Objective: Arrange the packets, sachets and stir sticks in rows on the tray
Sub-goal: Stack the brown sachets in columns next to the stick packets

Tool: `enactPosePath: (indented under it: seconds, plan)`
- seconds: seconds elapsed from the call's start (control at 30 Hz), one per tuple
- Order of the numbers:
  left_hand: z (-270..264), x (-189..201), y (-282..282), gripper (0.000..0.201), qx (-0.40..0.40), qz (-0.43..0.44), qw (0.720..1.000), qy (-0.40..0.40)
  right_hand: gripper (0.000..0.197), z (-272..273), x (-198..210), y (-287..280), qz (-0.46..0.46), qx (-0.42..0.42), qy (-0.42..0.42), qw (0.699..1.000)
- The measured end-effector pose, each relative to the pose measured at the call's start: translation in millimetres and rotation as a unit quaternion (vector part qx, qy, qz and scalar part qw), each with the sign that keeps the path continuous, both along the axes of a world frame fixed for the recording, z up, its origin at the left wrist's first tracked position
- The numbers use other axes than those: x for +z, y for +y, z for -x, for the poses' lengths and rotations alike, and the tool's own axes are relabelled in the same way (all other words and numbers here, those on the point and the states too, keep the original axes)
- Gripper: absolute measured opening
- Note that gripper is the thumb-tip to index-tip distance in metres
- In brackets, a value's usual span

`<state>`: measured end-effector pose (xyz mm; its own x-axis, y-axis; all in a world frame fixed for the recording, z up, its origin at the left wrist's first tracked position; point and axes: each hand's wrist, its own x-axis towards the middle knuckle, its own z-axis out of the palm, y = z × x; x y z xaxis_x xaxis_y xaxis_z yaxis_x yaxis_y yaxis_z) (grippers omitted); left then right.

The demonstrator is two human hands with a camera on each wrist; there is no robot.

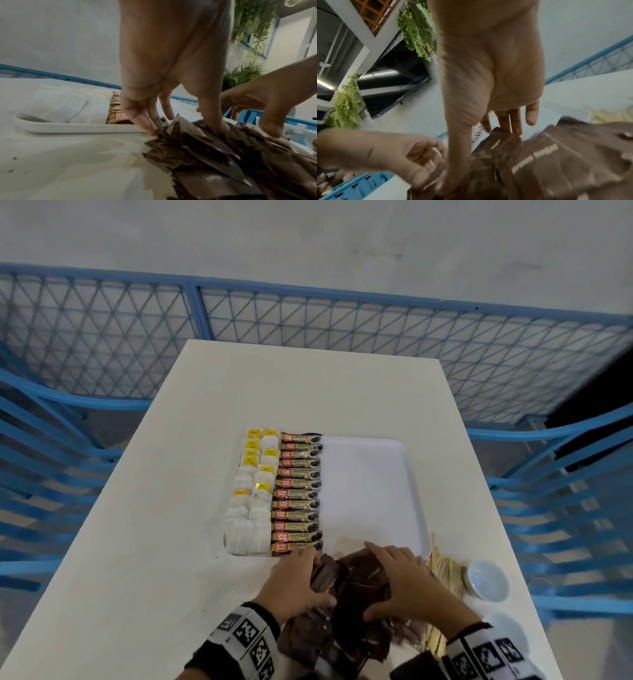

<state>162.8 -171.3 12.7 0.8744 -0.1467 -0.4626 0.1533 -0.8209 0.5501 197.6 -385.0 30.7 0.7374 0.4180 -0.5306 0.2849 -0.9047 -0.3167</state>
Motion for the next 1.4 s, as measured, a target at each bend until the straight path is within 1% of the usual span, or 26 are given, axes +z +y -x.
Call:
enactPosePath:
  seconds: [0.07, 0.17, 0.23, 0.33, 0.4, 0.53, 0.63, 0.73, 0.8, 0.83, 0.9, 0.97, 1.03, 1.1, 1.13, 1.2, 1.27, 1.33, 1.4]
  plan:
    - [-1, 1, -5, 0.059, 0.007, -0.019, 0.999, -0.026, 0.104, 6, -5, 5, 0.018, 0.011, -0.044, 0.999]
    - [-2, 2, -8, 0.058, 0.029, -0.014, 0.998, -0.049, 0.092, 9, -9, 9, 0.027, 0.004, -0.095, 0.995]
    - [-2, 2, -10, 0.056, 0.044, 0.016, 0.998, -0.032, 0.08, 10, -9, 9, 0.023, 0.004, -0.106, 0.994]
    - [-2, 3, -10, 0.038, 0.034, 0.051, 0.998, -0.016, 0.053, 12, -6, 9, 0.0, 0.008, -0.117, 0.993]
    - [-2, 4, -9, 0.028, 0.028, 0.074, 0.997, -0.01, 0.041, 10, -3, 8, -0.019, 0.008, -0.113, 0.993]
    - [-1, 6, -4, 0.017, 0.033, 0.1, 0.994, 0.019, 0.027, 5, 2, 8, -0.076, -0.015, -0.082, 0.994]
    - [-2, 8, 4, 0.019, 0.035, 0.119, 0.992, 0.027, 0.025, 2, 5, 7, -0.105, -0.031, -0.058, 0.992]
    - [-5, 10, 19, 0.018, 0.084, 0.168, 0.982, 0.039, 0.019, -1, 9, 3, -0.139, -0.065, -0.022, 0.988]
    - [-7, 10, 29, 0.019, 0.139, 0.223, 0.963, 0.05, 0.011, -6, 10, 0, -0.173, -0.095, -0.009, 0.98]
    - [-8, 11, 34, 0.02, 0.174, 0.26, 0.948, 0.056, 0.011, -9, 12, -1, -0.188, -0.111, -0.009, 0.976]
    - [-9, 14, 42, 0.016, 0.236, 0.341, 0.908, 0.062, 0.012, -16, 16, -2, -0.226, -0.144, -0.004, 0.963]
    - [-10, 20, 45, 0.014, 0.266, 0.402, 0.873, 0.075, 0.013, -22, 24, 2, -0.282, -0.175, 0.02, 0.943]
    - [-11, 25, 45, 0.021, 0.273, 0.437, 0.853, 0.084, 0.013, -26, 32, 8, -0.357, -0.209, 0.072, 0.908]
    - [-13, 30, 44, 0.025, 0.278, 0.456, 0.842, 0.08, 0.017, -28, 39, 16, -0.416, -0.229, 0.122, 0.871]
    - [-14, 33, 43, 0.027, 0.282, 0.467, 0.835, 0.075, 0.018, -29, 42, 21, -0.435, -0.231, 0.139, 0.859]
    - [-17, 38, 42, 0.031, 0.299, 0.493, 0.815, 0.062, 0.013, -30, 47, 34, -0.476, -0.236, 0.173, 0.83]
    - [-19, 44, 41, 0.026, 0.313, 0.517, 0.796, 0.048, 0.013, -32, 49, 51, -0.506, -0.235, 0.207, 0.803]
    - [-22, 50, 39, 0.024, 0.33, 0.536, 0.776, 0.042, 0.01, -33, 50, 67, -0.504, -0.226, 0.221, 0.804]
    - [-25, 56, 39, 0.03, 0.35, 0.564, 0.747, 0.046, 0.004, -36, 48, 83, -0.493, -0.226, 0.224, 0.81]
